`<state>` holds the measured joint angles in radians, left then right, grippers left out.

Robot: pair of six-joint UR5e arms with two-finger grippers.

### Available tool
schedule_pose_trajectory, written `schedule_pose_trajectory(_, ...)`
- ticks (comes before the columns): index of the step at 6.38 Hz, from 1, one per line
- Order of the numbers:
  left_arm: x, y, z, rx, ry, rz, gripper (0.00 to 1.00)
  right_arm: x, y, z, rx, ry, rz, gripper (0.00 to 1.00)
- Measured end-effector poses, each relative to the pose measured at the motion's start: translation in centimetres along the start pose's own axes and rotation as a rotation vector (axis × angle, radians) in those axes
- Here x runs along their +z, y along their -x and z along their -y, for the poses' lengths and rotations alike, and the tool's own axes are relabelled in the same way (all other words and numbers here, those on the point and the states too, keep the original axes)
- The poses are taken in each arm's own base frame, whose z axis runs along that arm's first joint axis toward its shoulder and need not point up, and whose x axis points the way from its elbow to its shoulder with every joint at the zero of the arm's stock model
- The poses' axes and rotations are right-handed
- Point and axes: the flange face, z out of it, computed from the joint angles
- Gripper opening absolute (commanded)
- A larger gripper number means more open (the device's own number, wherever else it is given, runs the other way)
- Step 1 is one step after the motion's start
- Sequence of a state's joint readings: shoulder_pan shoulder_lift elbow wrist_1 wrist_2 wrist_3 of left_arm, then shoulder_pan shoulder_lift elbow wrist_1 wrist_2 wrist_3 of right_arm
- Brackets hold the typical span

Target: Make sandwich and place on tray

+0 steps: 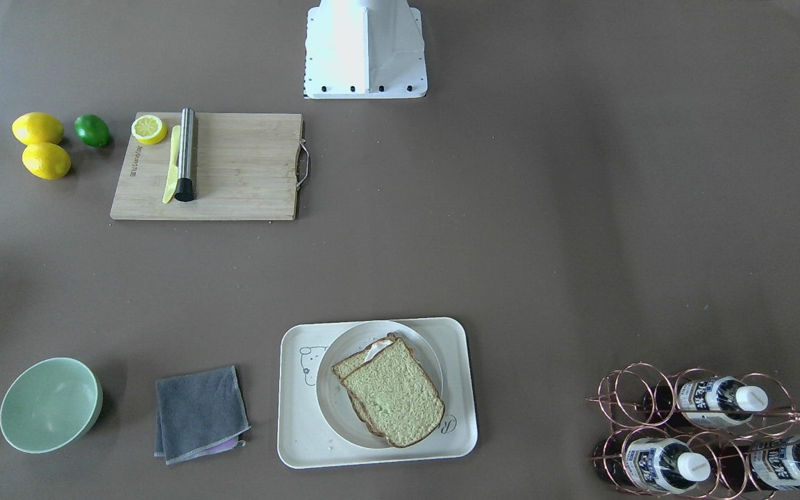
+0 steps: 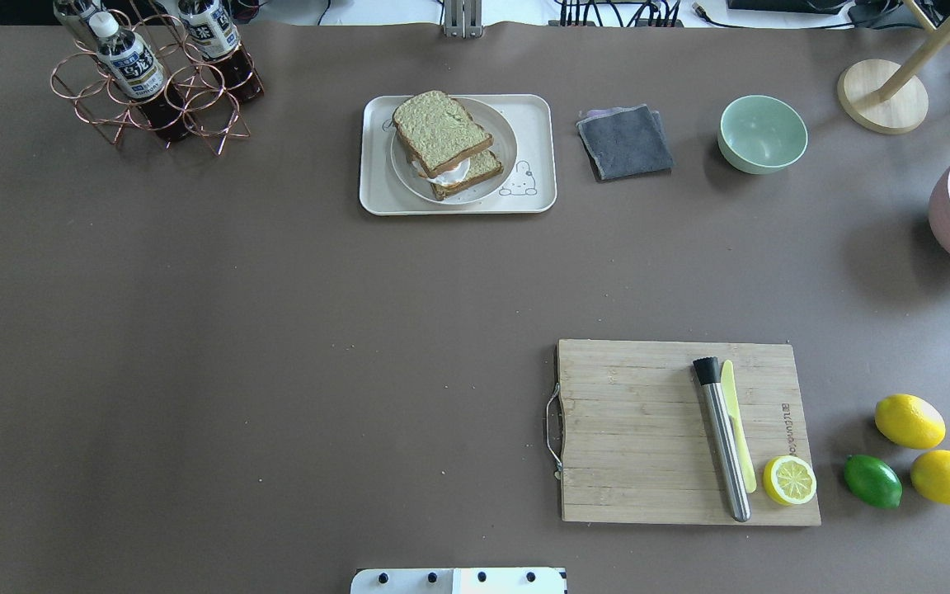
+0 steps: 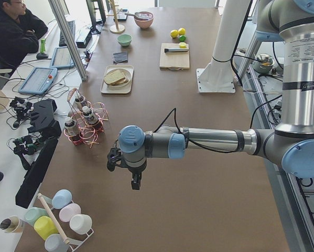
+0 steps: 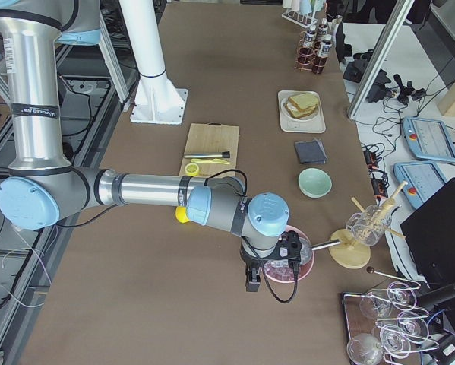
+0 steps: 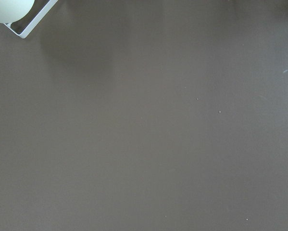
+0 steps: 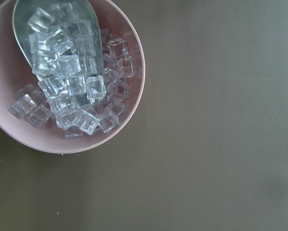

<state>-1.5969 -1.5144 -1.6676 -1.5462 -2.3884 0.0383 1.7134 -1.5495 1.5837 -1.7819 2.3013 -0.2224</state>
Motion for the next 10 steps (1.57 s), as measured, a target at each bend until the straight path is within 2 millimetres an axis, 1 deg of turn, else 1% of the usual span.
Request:
schedule_pose_trajectory(3, -0.4, -0.4, 0.7, 0.005, -0.009, 0.002, 0.98, -1.0, 1.1, 1.1, -0.001, -0.021, 0.014, 1.00)
schedule_pose_trajectory(4, -0.7, -0.7, 1.0, 0.012, -0.015, 0.002, 0.98, -0.9, 1.3, 1.3, -0.004, -0.019, 0.023, 1.00)
schedule_pose_trajectory(6, -1.6, -1.6, 2.1, 0.032, -0.033, 0.002, 0.98, 0.2, 1.5, 1.4, -0.012, 0.002, 0.019, 1.00)
schedule_pose_trajectory(7, -1.8, -1.9, 2.5, 0.038, -0.038, 0.002, 0.98, 0.3, 1.8, 1.6, -0.020, 0.006, 0.013, 1.00)
schedule_pose_trajectory(9, -1.8, -1.9, 2.8, 0.040, -0.038, 0.003, 0.98, -0.2, 2.5, 2.2, -0.034, -0.004, 0.013, 1.00)
schedule_pose_trajectory(10, -1.5, -1.5, 2.8, 0.032, -0.031, 0.003, 0.98, -0.8, 3.1, 2.8, -0.044, -0.015, 0.016, 1.00)
